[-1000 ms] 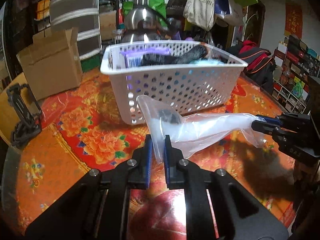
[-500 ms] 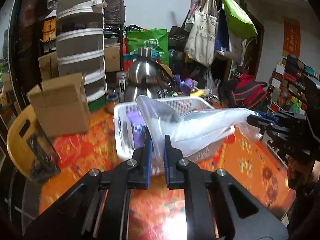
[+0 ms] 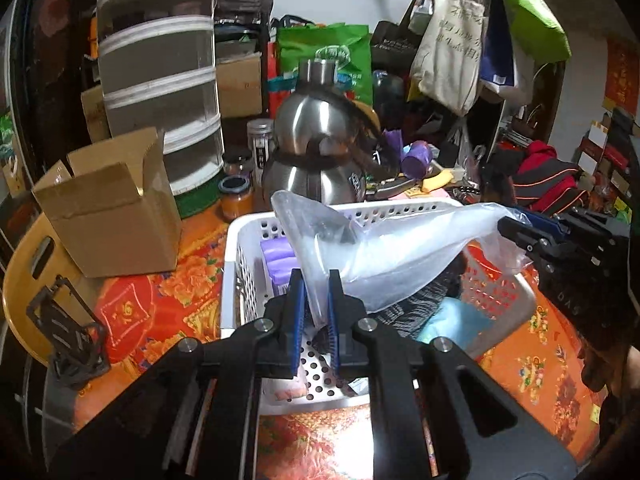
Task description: Organize soft objects
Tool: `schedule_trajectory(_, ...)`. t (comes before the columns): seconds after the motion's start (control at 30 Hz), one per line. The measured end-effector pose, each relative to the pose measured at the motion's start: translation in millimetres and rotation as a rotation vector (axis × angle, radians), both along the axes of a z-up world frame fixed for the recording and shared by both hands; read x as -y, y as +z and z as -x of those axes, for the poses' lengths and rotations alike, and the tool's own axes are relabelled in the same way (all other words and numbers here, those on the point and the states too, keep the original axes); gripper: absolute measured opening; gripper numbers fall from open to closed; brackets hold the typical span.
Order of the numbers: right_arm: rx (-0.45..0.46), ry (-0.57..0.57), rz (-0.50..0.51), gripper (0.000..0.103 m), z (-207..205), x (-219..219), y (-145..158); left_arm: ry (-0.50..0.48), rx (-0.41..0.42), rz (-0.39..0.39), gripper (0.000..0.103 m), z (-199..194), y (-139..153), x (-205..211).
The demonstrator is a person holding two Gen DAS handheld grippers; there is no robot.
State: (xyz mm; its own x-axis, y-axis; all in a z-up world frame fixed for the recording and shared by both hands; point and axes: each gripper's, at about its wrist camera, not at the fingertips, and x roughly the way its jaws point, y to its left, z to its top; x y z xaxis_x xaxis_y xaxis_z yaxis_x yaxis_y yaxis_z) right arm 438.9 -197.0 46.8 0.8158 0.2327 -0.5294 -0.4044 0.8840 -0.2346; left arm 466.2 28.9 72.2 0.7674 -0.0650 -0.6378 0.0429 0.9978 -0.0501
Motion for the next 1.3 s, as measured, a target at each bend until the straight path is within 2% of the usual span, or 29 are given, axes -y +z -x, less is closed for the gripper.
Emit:
schedule_trajectory(0.1, -0.020, -0.005, 0.003, 0.015, -8, 2, -12, 0.008, -0.029, -0.003, 0.011, -10, -17, 3)
schedule_trajectory(0.17, -0.008, -0.006, 0.032, 0.018, -10, 1, -20, 0.012, -0.047, -0.025, 0.016, -18, -27, 6)
schedule_trajectory(0.2, -0.013, -0.009, 0.039, 0.025, -10, 1, -23, 0.021, -0.048, -0.036, 0.024, -18, -32, 6)
schedule_trajectory(0.23, -0.023, -0.026, 0.049, 0.036, -12, 1, -27, 0.025, -0.053, -0.043, 0.037, -20, -36, 7)
schedule_trajectory(0.27, -0.029, -0.042, 0.054, 0.047, -14, 1, -29, 0.033, -0.055, -0.042, 0.045, -22, -39, 6)
schedule_trajectory(0.3, -0.027, -0.050, 0.049, 0.070, -14, 2, -30, 0.047, -0.057, -0.041, 0.059, -22, -43, 5)
schedule_trajectory(0.33, -0.012, -0.057, 0.036, 0.081, -11, 5, -29, 0.057, -0.055, -0.041, 0.070, -22, -45, 3)
schedule_trajectory(0.43, -0.007, -0.080, -0.020, 0.090, -7, 14, -25, 0.055, -0.030, -0.047, 0.085, -17, -45, -1)
schedule_trajectory(0.53, -0.063, -0.077, -0.083, 0.091, -5, 20, -25, 0.049, -0.024, -0.048, 0.094, -10, -44, -2)
schedule_trajectory(0.6, -0.071, -0.077, -0.086, 0.091, -2, 21, -26, 0.041, -0.026, -0.037, 0.103, -8, -45, -3)
schedule_trajectory(0.73, -0.117, -0.056, -0.155, 0.092, 12, 24, -29, 0.034, -0.015, -0.074, 0.103, 4, -47, 1)
schedule_trajectory(0.9, -0.114, -0.038, -0.178, 0.092, 41, 27, -30, 0.028, 0.006, -0.075, 0.103, 26, -47, 1)
schedule_trajectory(1.03, -0.117, -0.054, -0.223, 0.092, 80, 34, -34, 0.020, 0.025, -0.049, 0.103, 59, -46, -2)
schedule_trajectory(1.13, -0.139, -0.073, -0.255, 0.092, 109, 41, -36, 0.008, 0.049, -0.072, 0.103, 87, -45, 1)
schedule_trajectory(1.3, -0.128, -0.085, -0.252, 0.092, 151, 46, -37, 0.003, 0.109, -0.051, 0.103, 132, -35, -4)
